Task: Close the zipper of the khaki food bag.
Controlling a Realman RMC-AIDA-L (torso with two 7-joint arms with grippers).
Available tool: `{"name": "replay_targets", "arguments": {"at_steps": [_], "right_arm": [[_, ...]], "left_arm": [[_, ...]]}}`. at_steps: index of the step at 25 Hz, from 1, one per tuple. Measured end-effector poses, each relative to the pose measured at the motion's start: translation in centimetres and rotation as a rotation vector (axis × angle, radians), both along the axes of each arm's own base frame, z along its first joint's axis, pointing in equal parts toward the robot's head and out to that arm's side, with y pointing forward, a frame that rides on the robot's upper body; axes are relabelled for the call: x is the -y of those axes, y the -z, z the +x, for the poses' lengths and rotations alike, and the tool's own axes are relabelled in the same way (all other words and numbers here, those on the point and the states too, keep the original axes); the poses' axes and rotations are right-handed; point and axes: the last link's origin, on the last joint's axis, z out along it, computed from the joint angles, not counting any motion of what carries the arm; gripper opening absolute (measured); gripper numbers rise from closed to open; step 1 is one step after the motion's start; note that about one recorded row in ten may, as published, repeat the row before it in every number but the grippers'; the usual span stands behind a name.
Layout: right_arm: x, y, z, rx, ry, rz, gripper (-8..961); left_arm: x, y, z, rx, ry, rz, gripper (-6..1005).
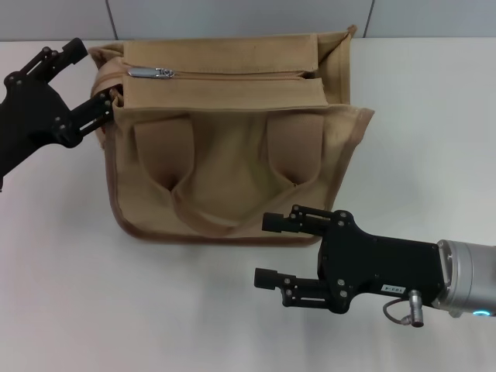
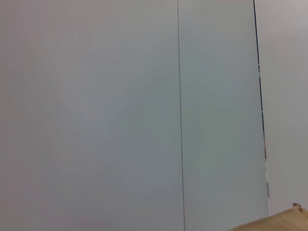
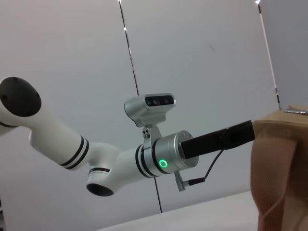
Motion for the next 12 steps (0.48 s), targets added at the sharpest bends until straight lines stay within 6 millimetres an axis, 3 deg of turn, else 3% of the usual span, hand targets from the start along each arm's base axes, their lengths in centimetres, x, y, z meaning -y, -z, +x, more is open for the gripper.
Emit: {"name": "replay_targets", "arguments": {"at_steps": [6, 12], "right_arm": [[-0.2, 0.0, 0.0, 0.004, 0.001, 0.005, 725], [-0.6, 0.1, -0.1, 0.018, 0.004, 0.013, 725]], "left_arm": [[0.1, 0.3, -0.2, 0.011, -0.009, 0.036, 813], [0.5, -0.7, -1.3, 0.105, -0.088, 0.151, 607]]}}
